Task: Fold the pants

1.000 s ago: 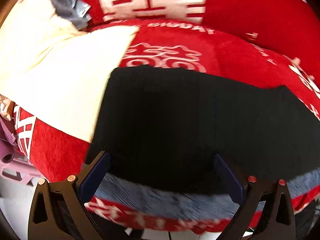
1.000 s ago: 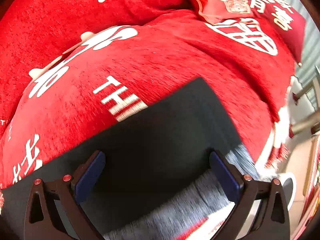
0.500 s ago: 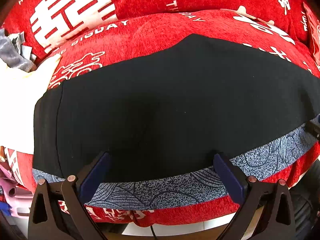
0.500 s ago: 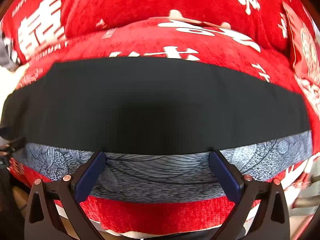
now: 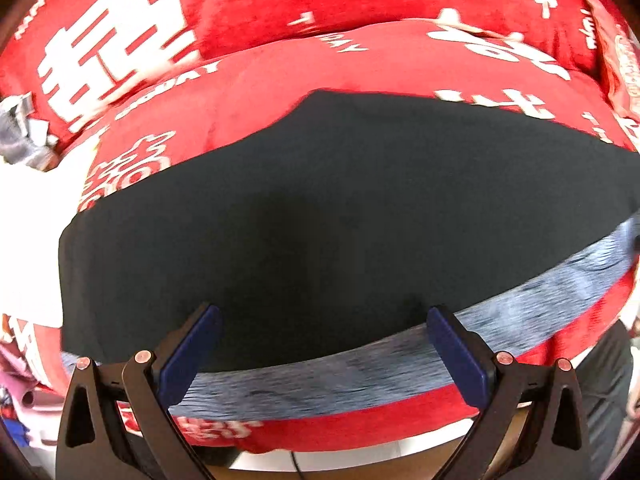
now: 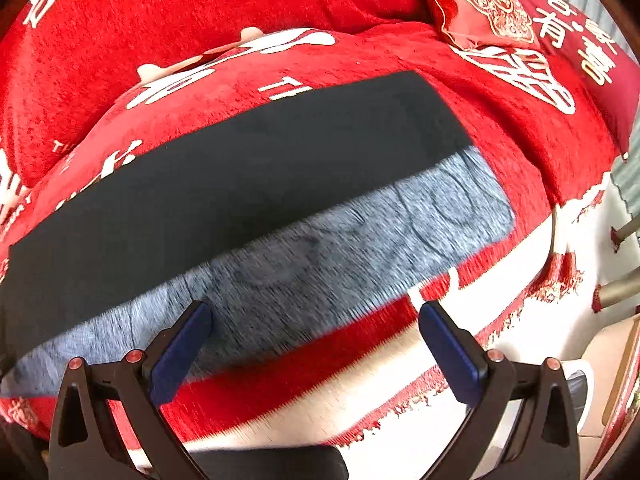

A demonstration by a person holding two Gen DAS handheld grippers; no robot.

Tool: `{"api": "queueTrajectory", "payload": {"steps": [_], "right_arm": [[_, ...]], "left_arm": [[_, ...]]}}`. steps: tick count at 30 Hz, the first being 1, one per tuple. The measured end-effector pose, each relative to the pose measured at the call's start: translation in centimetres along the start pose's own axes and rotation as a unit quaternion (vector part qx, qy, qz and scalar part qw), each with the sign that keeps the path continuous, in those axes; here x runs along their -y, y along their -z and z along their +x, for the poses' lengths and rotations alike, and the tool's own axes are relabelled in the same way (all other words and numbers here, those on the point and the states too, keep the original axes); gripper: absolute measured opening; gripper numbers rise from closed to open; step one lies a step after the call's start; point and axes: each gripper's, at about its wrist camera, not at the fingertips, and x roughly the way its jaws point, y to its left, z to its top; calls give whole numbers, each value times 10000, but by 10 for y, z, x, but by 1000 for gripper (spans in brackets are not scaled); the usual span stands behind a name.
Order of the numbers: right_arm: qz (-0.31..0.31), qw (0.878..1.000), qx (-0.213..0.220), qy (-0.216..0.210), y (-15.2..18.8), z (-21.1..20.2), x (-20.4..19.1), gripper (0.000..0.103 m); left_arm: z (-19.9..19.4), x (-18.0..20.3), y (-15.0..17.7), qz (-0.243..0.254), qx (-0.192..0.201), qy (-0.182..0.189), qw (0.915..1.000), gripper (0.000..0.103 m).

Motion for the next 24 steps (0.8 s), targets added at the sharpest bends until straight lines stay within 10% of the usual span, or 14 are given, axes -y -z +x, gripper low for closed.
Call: {"api": "queueTrajectory", "payload": {"steps": [10, 24], "right_arm": [[1031, 9829, 156, -1519, 27, 4, 57, 103], [1009, 9609, 1316, -2219, -1, 14, 68, 103]], "left_arm": [[22, 93, -35, 369, -431, 504, 9971, 103], [37, 214, -101, 670, -392, 474, 9959, 103]]}}
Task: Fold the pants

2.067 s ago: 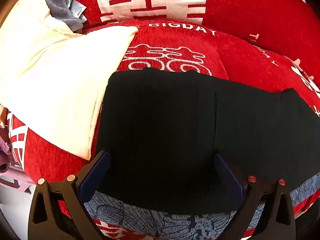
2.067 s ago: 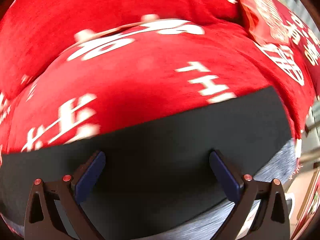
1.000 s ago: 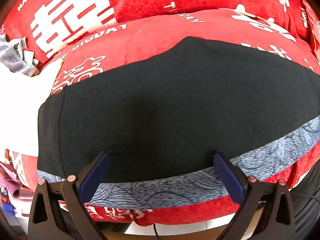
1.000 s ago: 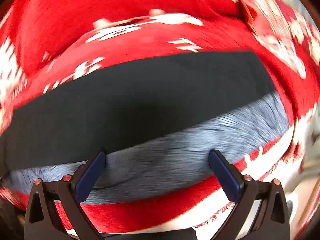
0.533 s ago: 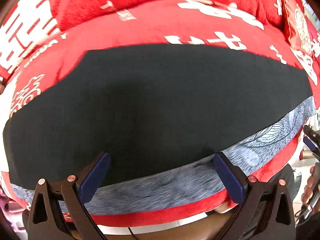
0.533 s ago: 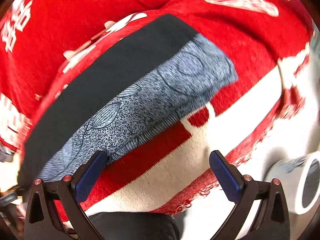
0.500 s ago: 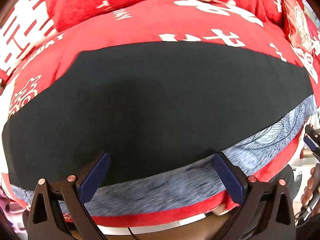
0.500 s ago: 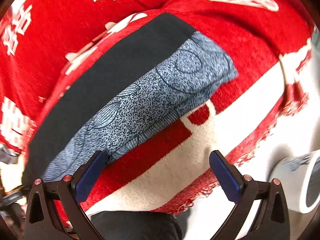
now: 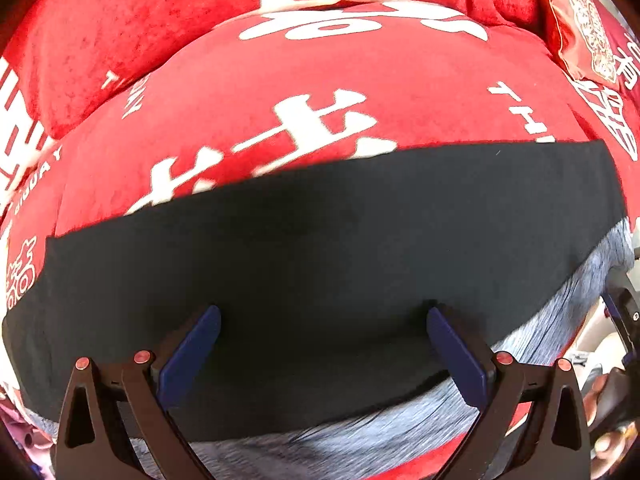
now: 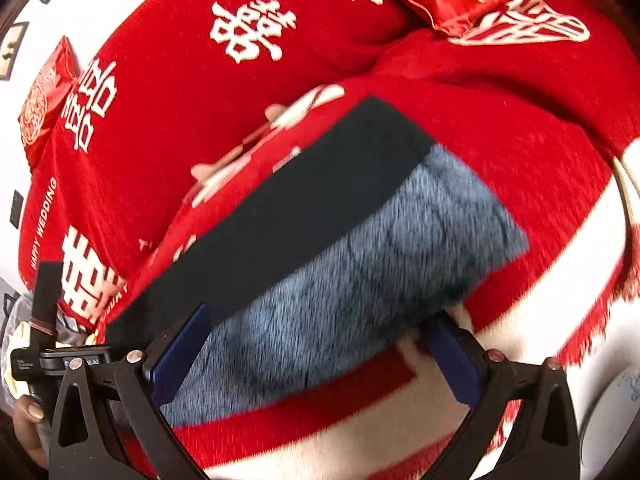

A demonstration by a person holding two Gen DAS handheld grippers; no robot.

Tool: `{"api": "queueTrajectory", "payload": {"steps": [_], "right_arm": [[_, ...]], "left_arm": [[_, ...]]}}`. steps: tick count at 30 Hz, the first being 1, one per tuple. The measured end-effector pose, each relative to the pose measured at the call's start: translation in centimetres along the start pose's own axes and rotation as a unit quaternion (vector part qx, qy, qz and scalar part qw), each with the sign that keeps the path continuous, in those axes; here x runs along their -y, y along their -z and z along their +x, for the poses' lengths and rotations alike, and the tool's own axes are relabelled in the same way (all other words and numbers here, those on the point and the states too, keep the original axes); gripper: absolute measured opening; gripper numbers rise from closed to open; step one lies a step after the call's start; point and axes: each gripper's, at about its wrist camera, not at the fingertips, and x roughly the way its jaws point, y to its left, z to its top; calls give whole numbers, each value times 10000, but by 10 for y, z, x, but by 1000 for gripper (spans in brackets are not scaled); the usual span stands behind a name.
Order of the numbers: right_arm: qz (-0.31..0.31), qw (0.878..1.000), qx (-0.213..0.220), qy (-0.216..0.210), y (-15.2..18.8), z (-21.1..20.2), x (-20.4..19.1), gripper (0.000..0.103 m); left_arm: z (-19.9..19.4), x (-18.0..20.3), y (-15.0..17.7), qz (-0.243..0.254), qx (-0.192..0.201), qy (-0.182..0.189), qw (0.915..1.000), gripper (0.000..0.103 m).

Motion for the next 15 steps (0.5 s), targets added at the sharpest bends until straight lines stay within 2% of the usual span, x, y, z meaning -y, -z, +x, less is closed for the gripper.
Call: {"api": "queueTrajectory", "payload": {"steps": [5, 9, 10, 11, 12, 13, 14, 15], "right_arm": [[-239, 9990, 291, 260, -22, 18, -6, 103], [-688, 9949, 135, 730, -29, 30, -21, 101], [-921, 9916, 54, 904, -28, 32, -28, 85], [-1109, 9870, -22, 1163, -28, 33, -34, 51], [-1172, 9853, -57, 1239, -28, 31, -35, 43], [-1174, 9848, -30, 1280, -29, 27, -40, 29], [-1173, 9849, 23, 1270, -32, 20, -43, 19], [-1184, 9853, 92, 1231, -35, 13, -48, 19]], "left_arm": [[7, 9, -20, -280, 117, 7, 9995, 103], [11, 14, -24, -362, 198, -217, 9989, 103], [12, 13, -23, -404, 199, -244, 9987, 103], [12, 14, -23, -459, 194, -300, 9983, 103], [12, 13, -23, -498, 192, -341, 9980, 103], [12, 14, -22, -559, 191, -401, 9974, 103], [12, 15, -21, -601, 201, -470, 9969, 103], [10, 18, -18, -622, 224, -537, 9964, 103]]}}
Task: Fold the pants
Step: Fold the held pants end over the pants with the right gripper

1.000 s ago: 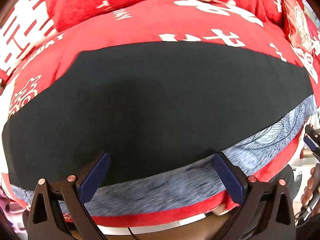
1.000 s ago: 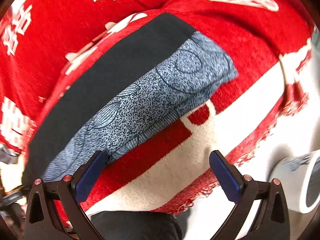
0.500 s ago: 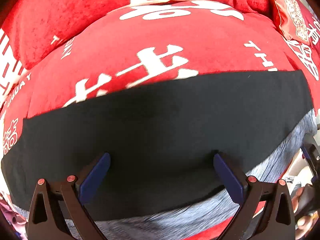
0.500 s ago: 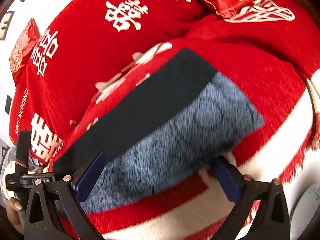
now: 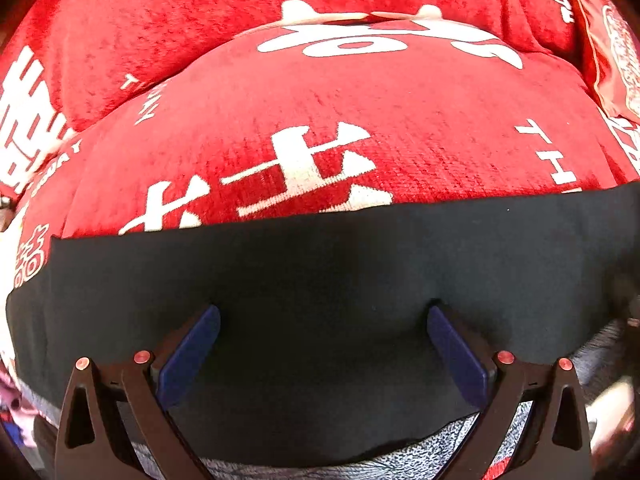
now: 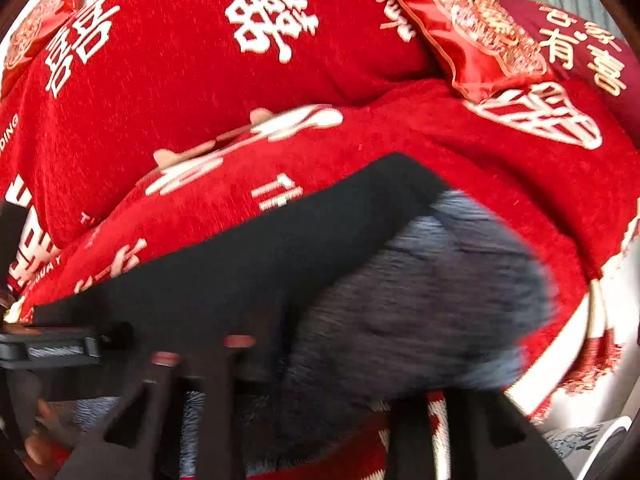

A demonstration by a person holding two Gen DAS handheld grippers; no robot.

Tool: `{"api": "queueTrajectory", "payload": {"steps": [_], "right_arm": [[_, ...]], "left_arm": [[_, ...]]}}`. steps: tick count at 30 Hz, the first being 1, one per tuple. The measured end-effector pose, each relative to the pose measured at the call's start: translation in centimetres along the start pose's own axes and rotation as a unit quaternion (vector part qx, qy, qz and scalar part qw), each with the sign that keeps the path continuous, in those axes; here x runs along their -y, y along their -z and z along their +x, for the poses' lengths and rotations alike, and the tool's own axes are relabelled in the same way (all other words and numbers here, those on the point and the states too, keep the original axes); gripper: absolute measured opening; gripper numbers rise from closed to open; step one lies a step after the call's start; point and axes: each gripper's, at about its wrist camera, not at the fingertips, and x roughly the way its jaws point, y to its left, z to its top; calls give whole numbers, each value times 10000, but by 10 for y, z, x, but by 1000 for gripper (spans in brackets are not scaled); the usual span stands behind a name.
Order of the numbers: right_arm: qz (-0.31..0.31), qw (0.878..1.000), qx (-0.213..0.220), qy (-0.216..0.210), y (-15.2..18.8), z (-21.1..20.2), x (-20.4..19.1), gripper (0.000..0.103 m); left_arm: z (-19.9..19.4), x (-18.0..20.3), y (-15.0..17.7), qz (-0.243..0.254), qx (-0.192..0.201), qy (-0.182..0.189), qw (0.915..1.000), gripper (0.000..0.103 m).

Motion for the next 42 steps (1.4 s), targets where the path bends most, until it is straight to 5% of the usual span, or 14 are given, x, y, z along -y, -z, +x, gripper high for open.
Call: {"api": "queueTrajectory", "payload": {"steps": [6, 10, 13, 17, 23, 27, 30, 32, 34, 35, 40, 42], "right_arm": [[-780, 9959, 412, 216, -21, -36, -46, 17], [-1364, 9876, 632, 448, -24, -53, -85, 17], [-1979, 9736, 883, 723, -17, -69, -121, 17], [-3081, 9373, 1242, 1051, 13, -80, -186, 17], [-4555, 8717, 1391, 1153, 77, -64, -284, 17], [-5427, 8237, 1089, 1234, 125, -30, -328, 17], [-5814, 8014, 652, 1244, 151, -12, -347, 18], [-5937, 7944, 377, 1227, 159, -8, -355, 40], [-5916, 7982, 178, 1122, 158, -16, -361, 60], [-5786, 8106, 39, 906, 153, -24, -364, 73], [-3838, 9094, -1136, -1129, 89, -70, -336, 81], [-2865, 9405, -1222, -1358, 56, -76, -305, 82]], "left_arm": [[-6, 8, 13, 103, 97, -232, 9996, 103], [-1, -22, -7, 195, -539, 786, 9953, 103], [-15, -65, -5, -51, -423, 1266, 9910, 103], [-25, -151, 5, -883, -260, 1698, 9812, 103], [-32, -268, 27, -1928, -23, 1584, 9684, 103], [-29, -300, 41, -2123, -21, 1494, 9657, 103], [-24, -297, 45, -1975, -103, 1551, 9679, 103], [-24, -294, 48, -1852, -144, 1589, 9697, 103], [-24, -292, 50, -1820, -177, 1667, 9689, 103], [-25, -292, 50, -1825, -172, 1723, 9678, 103], [-31, -299, 48, -1900, -37, 1684, 9672, 103], [-32, -298, 49, -1872, -16, 1600, 9692, 103]]}}
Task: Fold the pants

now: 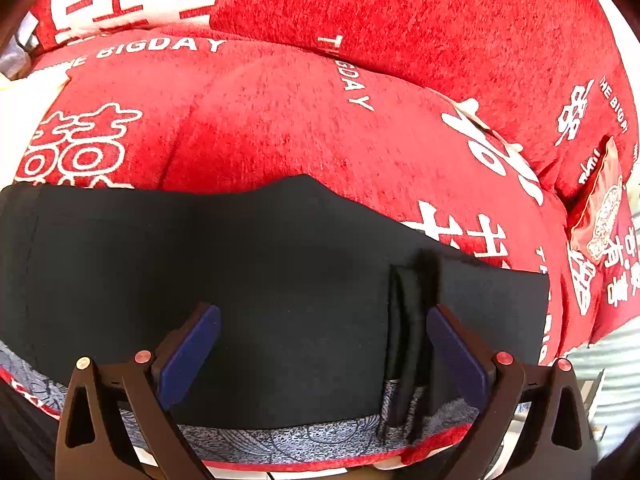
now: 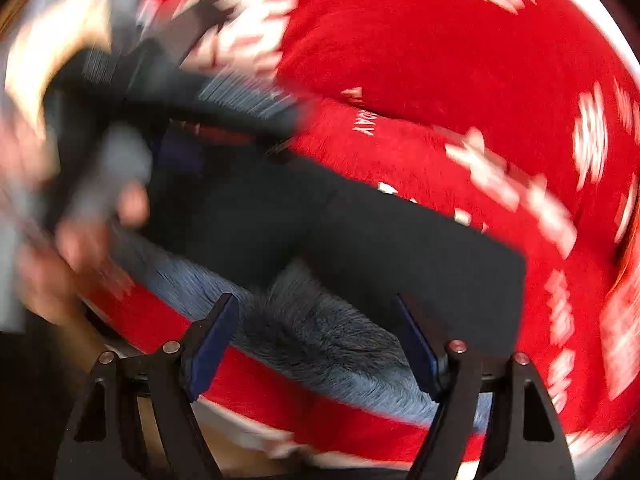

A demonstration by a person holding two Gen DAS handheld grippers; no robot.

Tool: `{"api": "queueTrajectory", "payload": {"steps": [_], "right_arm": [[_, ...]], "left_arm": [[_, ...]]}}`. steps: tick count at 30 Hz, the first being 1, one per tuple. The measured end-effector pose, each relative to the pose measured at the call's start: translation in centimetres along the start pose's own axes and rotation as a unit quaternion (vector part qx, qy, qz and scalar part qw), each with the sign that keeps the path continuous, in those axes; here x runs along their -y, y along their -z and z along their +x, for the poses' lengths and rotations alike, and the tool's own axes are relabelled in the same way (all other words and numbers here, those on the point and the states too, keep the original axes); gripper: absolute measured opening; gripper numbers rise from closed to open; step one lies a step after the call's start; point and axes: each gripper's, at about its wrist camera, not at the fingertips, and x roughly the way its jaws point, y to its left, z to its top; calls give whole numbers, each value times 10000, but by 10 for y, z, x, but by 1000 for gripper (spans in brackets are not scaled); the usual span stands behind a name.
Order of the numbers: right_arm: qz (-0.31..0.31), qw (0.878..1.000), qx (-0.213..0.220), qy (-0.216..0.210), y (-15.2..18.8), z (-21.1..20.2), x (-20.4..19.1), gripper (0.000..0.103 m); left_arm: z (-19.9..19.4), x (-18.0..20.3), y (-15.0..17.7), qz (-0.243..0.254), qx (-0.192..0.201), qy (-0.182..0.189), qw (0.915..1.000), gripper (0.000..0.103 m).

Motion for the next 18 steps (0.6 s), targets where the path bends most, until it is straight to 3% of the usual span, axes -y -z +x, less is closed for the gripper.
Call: {"api": "queueTrajectory", "payload": {"steps": [2, 4, 5, 6, 8, 9, 11, 15, 18], "right_arm": [[730, 9962, 89, 457, -1, -9, 42, 82], [1092, 9884, -65, 1058, 2, -3, 73, 82], [1220, 9857, -150, 1149, 6, 2, 83, 82], [1381, 9848, -279, 1013, 11, 9, 92, 82], [1716, 9827, -685, 127, 25, 32, 102, 82], [1724, 9816, -817, -5, 31, 41, 101, 82], [1569, 9834, -902, 106, 37, 47, 97, 82], [1855, 9806, -612, -139, 16, 31, 109, 82], [1595, 9849, -646, 160, -11, 40, 117, 82]], "left_arm": [[4, 10, 7, 185, -48, -68, 9998, 103], [11, 31, 18, 537, -117, -91, 9984, 103], [13, 39, 24, 711, -135, -122, 9973, 103], [17, 49, 32, 952, -137, -233, 9951, 103], [25, 63, 44, 1304, -113, -631, 9894, 103], [33, 67, 50, 1476, -170, -921, 9846, 103], [40, 67, 57, 1558, -232, -953, 9829, 103], [41, 62, 58, 1409, -234, -830, 9863, 103], [42, 59, 59, 1325, -214, -779, 9879, 103]]}}
